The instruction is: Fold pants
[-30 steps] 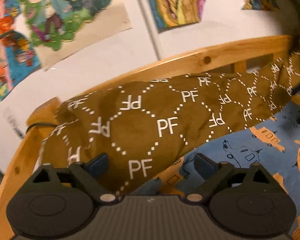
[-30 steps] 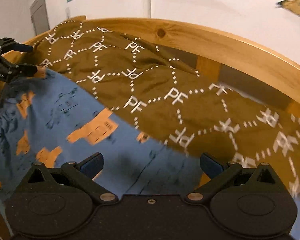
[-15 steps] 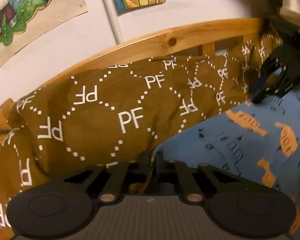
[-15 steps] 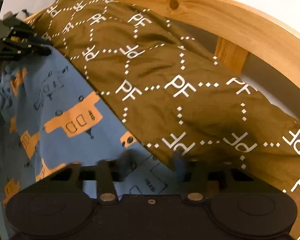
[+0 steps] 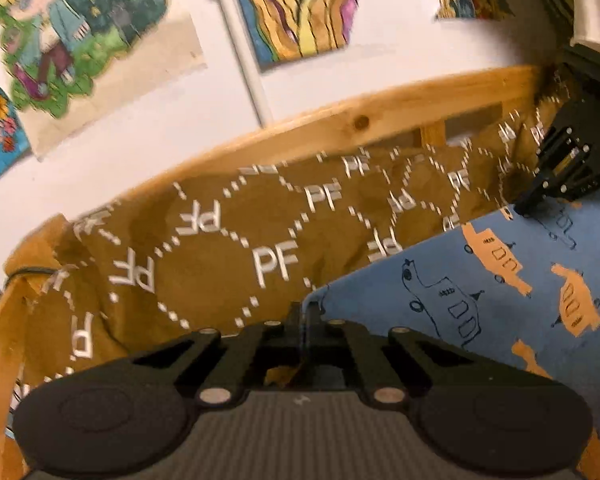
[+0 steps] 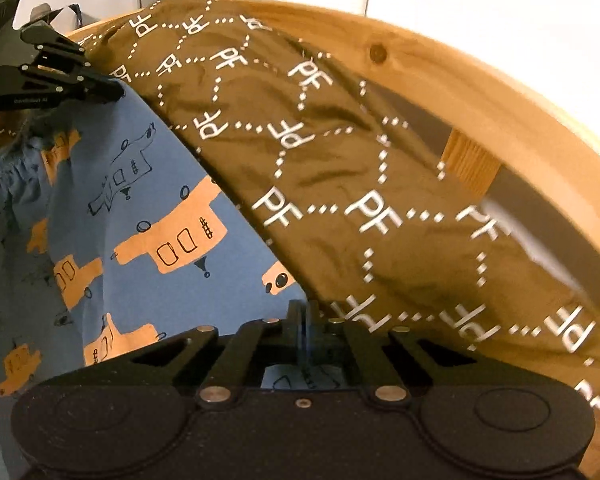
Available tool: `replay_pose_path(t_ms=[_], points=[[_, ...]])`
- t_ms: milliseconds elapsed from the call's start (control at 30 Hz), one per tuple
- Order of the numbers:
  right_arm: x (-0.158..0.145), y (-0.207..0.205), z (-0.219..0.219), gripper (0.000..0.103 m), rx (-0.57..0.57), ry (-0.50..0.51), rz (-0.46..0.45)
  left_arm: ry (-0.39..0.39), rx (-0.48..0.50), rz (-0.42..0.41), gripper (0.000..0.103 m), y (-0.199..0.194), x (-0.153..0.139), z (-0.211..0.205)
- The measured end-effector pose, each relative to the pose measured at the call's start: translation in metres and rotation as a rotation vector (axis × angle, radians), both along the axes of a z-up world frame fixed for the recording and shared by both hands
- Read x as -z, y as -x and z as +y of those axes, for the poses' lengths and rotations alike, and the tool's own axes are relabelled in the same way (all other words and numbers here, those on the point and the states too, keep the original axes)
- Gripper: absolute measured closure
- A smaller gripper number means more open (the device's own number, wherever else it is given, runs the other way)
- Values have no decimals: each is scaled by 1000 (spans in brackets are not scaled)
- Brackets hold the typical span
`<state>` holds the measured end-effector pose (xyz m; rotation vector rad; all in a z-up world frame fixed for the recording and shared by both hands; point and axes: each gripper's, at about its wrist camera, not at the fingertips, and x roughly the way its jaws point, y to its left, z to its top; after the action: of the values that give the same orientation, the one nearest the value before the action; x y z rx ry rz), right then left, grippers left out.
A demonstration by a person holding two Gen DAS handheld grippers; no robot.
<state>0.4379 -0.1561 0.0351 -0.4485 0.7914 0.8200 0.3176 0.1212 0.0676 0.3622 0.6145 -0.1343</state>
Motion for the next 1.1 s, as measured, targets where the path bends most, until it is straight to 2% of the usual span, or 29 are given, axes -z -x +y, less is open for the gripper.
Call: replay_pose_path(t_ms=[167,233,300,367,433,500,567,600,667,867,900,933,967,1000,1033,1100], points=[[-19,3,5,103,87,-27,-169,-10,-75,-77,102,-3,-8,1],[-21,0,10,103,114,-25,-217,-22,-95,-44,102,-12,-2,4],[-14,-6,20,103,108,15,-218,3,-100,-1,101,-21,5,10],[-4,-10,26,100,90,54,-200,54,-100,23,90,-25,8,21],[-1,-12,24,91,74,37,-166,102,-88,51,85,-25,6,33],[-5,-17,14,63,79,-11,-126,152,-74,79,73,-22,3,46],[-9,-24,3,46,90,-67,-85,198,-57,95,68,-23,0,55],[-10,-28,0,43,101,-82,-75,212,-48,106,63,-25,-1,57],[-10,-35,-5,43,109,-97,-44,214,-30,124,59,-25,-2,59],[-5,-47,17,44,69,-78,0,130,-15,141,59,-25,-4,47],[-2,-48,20,47,68,-64,7,120,-15,141,60,-25,-4,46],[1,-48,23,49,70,-46,12,106,-17,145,65,-26,-3,45],[5,-48,27,58,75,-22,6,91,-28,146,87,-27,-3,43],[6,-47,27,71,79,-9,-8,87,-36,158,95,-28,-3,42],[6,-44,27,78,85,-4,-24,93,-39,166,96,-29,-3,42],[5,-40,25,97,98,-12,-35,84,-38,157,101,-27,-3,39]])
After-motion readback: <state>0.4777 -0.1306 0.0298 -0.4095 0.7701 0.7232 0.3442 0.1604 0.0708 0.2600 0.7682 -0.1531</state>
